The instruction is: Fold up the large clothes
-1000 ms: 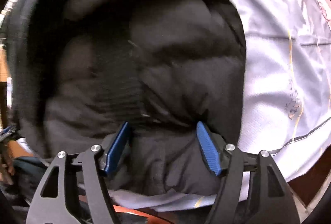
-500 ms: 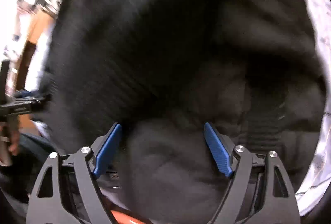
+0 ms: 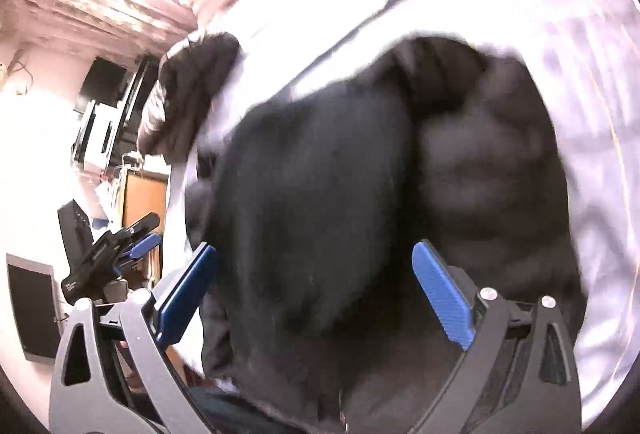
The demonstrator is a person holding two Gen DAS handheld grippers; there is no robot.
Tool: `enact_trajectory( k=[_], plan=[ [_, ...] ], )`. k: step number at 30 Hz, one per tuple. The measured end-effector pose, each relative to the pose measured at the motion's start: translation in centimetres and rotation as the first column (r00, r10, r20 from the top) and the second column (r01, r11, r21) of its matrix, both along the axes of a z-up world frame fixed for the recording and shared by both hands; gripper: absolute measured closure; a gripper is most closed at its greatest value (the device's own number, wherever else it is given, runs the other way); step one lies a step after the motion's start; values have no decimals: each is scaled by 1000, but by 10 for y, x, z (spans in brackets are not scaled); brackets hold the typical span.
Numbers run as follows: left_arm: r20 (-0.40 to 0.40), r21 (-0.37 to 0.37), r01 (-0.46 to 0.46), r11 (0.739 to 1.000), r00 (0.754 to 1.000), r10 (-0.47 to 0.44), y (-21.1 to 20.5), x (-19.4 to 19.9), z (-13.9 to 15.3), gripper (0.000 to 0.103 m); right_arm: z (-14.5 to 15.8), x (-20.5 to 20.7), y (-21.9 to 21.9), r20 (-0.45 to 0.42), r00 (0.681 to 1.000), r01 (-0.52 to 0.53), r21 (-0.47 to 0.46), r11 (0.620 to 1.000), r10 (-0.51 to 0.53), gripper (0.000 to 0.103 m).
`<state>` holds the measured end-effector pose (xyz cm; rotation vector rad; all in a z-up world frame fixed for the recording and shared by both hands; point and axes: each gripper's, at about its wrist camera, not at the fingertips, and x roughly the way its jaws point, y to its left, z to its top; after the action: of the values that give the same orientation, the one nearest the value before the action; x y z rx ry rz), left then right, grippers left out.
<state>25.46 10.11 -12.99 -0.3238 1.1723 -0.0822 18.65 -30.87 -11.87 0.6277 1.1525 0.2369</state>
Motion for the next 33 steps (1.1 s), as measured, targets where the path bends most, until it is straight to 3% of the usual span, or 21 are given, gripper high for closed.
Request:
enact_trajectory(
  k=[3, 4, 6, 11, 13, 15, 16, 17, 18, 19, 22, 24, 29, 33],
  plan=[
    [-106, 17, 14, 1000, 994, -13, -13, 54, -32, 2, -13, 49, -8, -3, 1000, 12, -51, 999, -13, 1],
    [-126, -1, 16, 1000, 992, -16, -17, 56, -39, 2, -21, 61, -17, -22, 1000, 17, -60, 998, -19, 1],
    [-170, -36, 34, 999, 985, -39, -19, 67, -57, 2, -49, 89, -27, -115, 993, 17, -88, 996, -27, 1],
    [-279, -87, 7, 996, 960, -31, -25, 97, -113, 2, -100, 123, -38, -218, 974, 62, -10, 998, -62, 1],
    [-292, -69, 8, 998, 956, -28, -29, 103, -134, 2, -113, 129, -42, -238, 968, 73, -17, 997, -75, 1],
    [-259, -55, 3, 998, 966, -17, -33, 107, -145, 3, -114, 131, -39, -200, 977, 66, -57, 996, -76, 4],
    [-241, -60, -4, 998, 970, -10, -34, 107, -147, 12, -114, 129, -35, -183, 980, 59, -77, 995, -72, 19],
    [-239, -85, -6, 996, 971, -14, -34, 105, -149, 23, -116, 127, -32, -180, 981, 52, -100, 994, -70, 27],
    [-252, -128, -5, 992, 967, -28, -34, 104, -152, 48, -119, 126, -30, -179, 982, 46, -101, 994, -64, 46],
    [-259, -158, -11, 987, 965, -31, -34, 104, -155, 57, -123, 126, -31, -176, 983, 41, -85, 995, -56, 60],
    [-255, -177, -21, 984, 967, -25, -30, 101, -154, 76, -123, 123, -36, -155, 986, 60, -37, 998, -65, 78],
    [-249, -231, -53, 971, 968, -7, -20, 98, -146, 81, -110, 119, -43, -112, 990, 87, -11, 996, -88, 87],
    [-146, -301, -40, 953, 989, -4, -10, 91, -114, 85, -66, 109, -40, 48, 991, 127, -24, 992, -126, 90],
    [-14, -341, -8, 940, 1000, 4, -4, 88, -69, 86, -18, 98, -41, 231, 965, 129, 6, 992, -127, 91]
  ],
)
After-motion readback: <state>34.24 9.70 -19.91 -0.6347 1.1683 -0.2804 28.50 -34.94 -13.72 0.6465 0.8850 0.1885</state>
